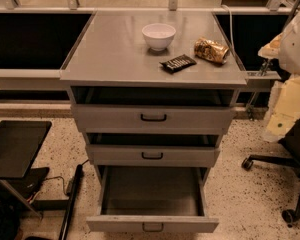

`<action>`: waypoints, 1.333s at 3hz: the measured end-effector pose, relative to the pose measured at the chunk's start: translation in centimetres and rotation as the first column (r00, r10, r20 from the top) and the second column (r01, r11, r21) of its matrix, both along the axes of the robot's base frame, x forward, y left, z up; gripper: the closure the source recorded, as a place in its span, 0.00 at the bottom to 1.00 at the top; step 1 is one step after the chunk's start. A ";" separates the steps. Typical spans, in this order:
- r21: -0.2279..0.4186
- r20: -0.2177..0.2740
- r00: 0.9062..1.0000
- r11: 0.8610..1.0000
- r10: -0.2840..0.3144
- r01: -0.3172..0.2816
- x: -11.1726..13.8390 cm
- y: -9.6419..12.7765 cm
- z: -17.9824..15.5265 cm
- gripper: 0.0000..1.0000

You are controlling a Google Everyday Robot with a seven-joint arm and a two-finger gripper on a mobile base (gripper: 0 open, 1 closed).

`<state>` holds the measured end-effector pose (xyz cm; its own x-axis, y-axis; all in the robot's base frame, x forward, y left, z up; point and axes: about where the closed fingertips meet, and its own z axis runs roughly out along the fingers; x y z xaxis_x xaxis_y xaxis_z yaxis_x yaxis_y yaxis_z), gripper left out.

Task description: Place rxbar chocolate into bottom drawer

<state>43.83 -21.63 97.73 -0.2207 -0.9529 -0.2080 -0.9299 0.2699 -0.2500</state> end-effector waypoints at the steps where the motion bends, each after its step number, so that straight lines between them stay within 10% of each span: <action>1: 0.001 0.002 1.000 1.000 0.001 -0.001 0.0 0.0 0.0 0.00; 2: 0.086 -0.014 0.999 0.995 0.050 -0.048 1.6 0.3 -1.7 0.00; 3: 0.253 -0.014 0.992 0.960 0.125 -0.118 5.3 0.9 -5.5 0.00; 4: 0.423 0.016 0.983 0.890 0.182 -0.172 10.6 2.6 -9.9 0.00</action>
Offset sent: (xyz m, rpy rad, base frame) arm 0.0423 0.0061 -0.0493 0.2409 0.0697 0.1378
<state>54.44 -19.05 87.84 -0.0663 -0.8012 -0.5947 -0.9763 0.1750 -0.1270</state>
